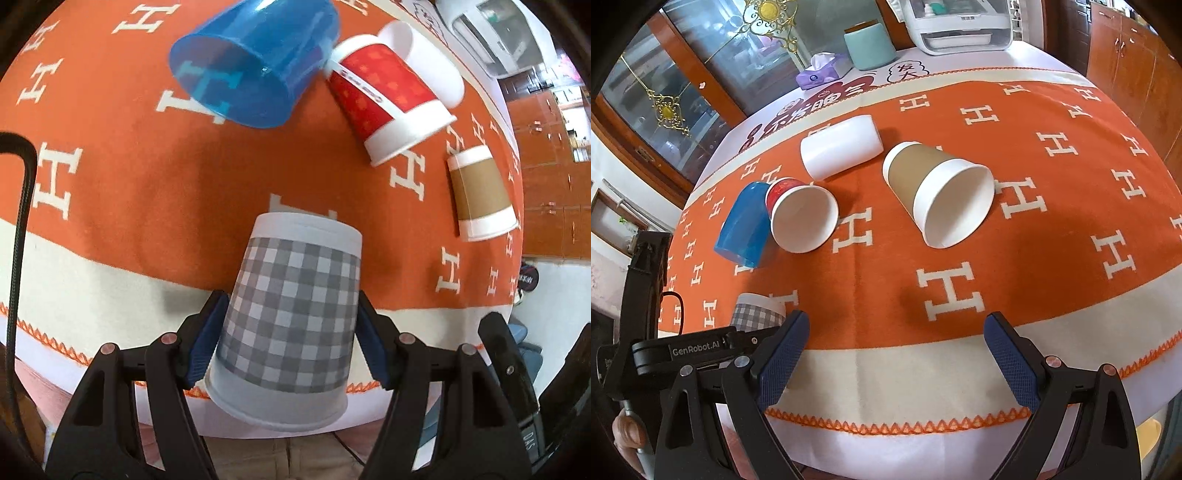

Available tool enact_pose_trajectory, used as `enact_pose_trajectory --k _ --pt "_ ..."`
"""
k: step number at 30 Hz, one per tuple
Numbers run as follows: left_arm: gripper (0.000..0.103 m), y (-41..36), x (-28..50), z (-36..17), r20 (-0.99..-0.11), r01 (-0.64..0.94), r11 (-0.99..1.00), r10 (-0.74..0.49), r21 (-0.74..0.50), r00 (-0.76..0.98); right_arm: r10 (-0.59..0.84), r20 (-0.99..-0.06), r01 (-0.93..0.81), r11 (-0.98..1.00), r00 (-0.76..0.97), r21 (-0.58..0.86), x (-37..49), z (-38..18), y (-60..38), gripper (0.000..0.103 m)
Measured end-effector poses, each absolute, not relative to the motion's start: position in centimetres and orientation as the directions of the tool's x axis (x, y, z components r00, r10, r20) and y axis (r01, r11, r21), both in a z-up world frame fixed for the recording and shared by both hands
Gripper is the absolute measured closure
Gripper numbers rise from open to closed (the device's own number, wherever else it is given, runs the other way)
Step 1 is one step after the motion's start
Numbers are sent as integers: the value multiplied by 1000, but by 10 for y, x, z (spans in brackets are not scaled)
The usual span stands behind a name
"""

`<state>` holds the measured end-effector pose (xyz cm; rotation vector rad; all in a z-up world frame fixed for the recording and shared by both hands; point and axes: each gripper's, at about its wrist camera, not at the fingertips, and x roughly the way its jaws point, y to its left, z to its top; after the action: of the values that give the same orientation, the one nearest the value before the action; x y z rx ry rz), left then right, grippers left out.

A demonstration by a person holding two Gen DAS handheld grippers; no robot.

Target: Flip cup upside down

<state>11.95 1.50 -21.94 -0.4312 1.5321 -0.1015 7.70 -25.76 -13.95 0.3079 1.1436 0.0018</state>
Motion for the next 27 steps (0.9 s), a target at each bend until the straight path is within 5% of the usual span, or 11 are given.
enact_pose_trajectory --k 2,5,21,27 --pt "36 13 121 -220 -946 -200 926 -323 -321 24 153 -896 160 958 418 238 77 -140 -259 6" --pt "17 3 124 -220 -941 -185 923 -335 -336 39 148 -898 163 959 415 233 77 -141 -260 6" --pt "15 19 107 -146 -949 -18 959 -277 -283 150 167 -898 82 973 407 218 78 -129 -238 6" --pt "26 45 84 -105 -929 35 973 -226 -226 293 258 -891 17 959 375 284 81 -114 -218 6"
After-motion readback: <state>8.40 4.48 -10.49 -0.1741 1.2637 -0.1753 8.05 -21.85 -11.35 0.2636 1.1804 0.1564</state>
